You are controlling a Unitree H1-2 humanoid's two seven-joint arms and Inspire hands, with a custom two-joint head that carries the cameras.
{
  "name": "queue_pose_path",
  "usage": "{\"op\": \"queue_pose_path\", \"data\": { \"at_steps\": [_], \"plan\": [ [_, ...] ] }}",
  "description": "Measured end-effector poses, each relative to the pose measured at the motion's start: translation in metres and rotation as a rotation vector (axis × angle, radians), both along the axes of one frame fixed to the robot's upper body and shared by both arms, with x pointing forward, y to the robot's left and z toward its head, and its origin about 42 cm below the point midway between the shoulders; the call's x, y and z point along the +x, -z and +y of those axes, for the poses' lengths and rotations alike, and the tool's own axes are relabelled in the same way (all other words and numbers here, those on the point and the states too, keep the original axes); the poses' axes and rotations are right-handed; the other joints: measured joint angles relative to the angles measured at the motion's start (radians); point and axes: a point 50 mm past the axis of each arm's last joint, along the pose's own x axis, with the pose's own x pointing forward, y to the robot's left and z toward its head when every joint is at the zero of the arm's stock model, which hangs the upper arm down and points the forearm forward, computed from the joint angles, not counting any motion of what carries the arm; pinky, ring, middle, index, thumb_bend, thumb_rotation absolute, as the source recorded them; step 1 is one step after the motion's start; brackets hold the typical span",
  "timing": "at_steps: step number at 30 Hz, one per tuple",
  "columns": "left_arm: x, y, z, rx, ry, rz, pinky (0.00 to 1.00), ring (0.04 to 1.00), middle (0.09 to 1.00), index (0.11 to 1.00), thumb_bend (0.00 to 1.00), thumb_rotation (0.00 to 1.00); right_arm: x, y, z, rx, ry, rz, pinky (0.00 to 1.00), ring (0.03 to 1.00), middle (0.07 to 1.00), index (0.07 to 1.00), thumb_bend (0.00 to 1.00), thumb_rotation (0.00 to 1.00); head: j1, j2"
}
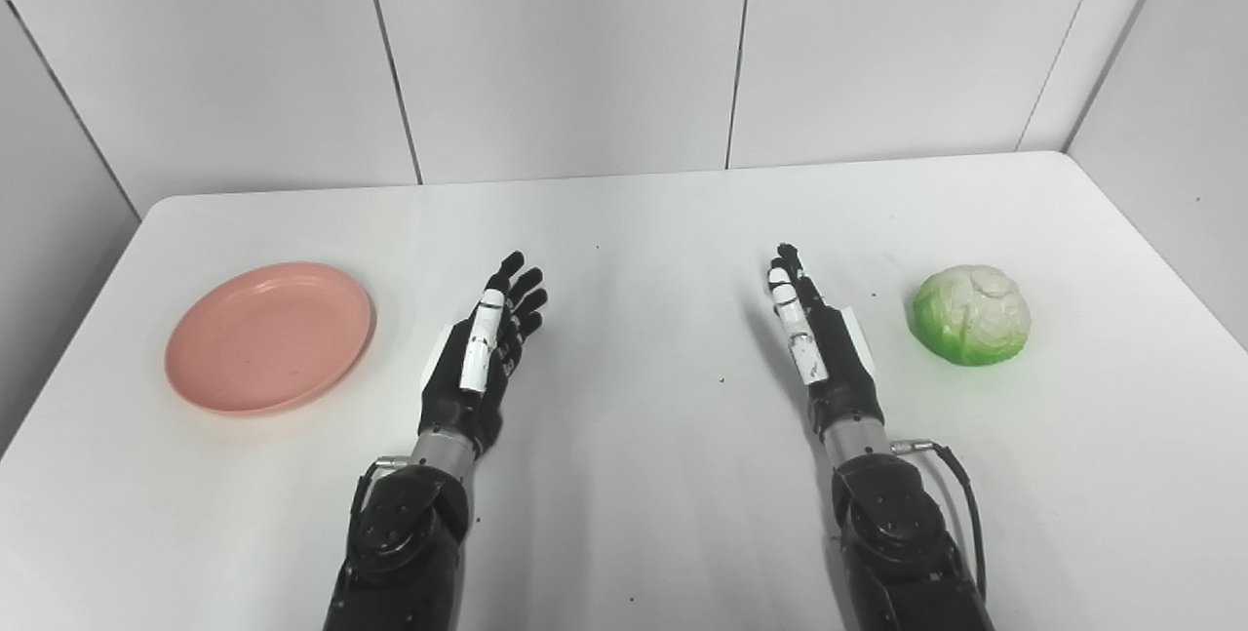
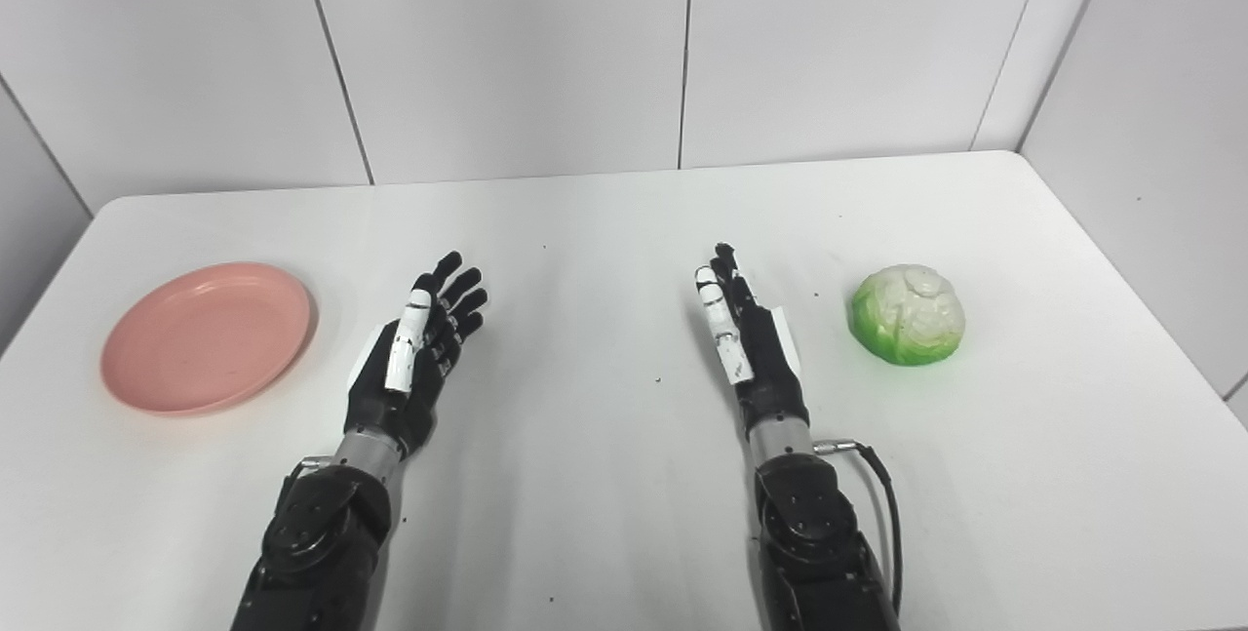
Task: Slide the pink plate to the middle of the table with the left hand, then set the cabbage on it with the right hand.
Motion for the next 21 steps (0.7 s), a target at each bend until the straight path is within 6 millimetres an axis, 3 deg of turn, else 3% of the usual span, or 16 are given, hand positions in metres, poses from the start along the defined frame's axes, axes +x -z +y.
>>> {"op": "queue_pose_path", "data": {
  "at_steps": [21],
  "plan": [
    [-0.0001,0.0000,-0.0008,0.001,0.003,0.000,0.97,0.937,0.941,0.941,0.47,1.00,0.0000,0.0000,0.0005,0.001,0.001,0.000,0.95,0.941,0.952,0.962,0.22,1.00,0.003,0.000]
  ]
}}
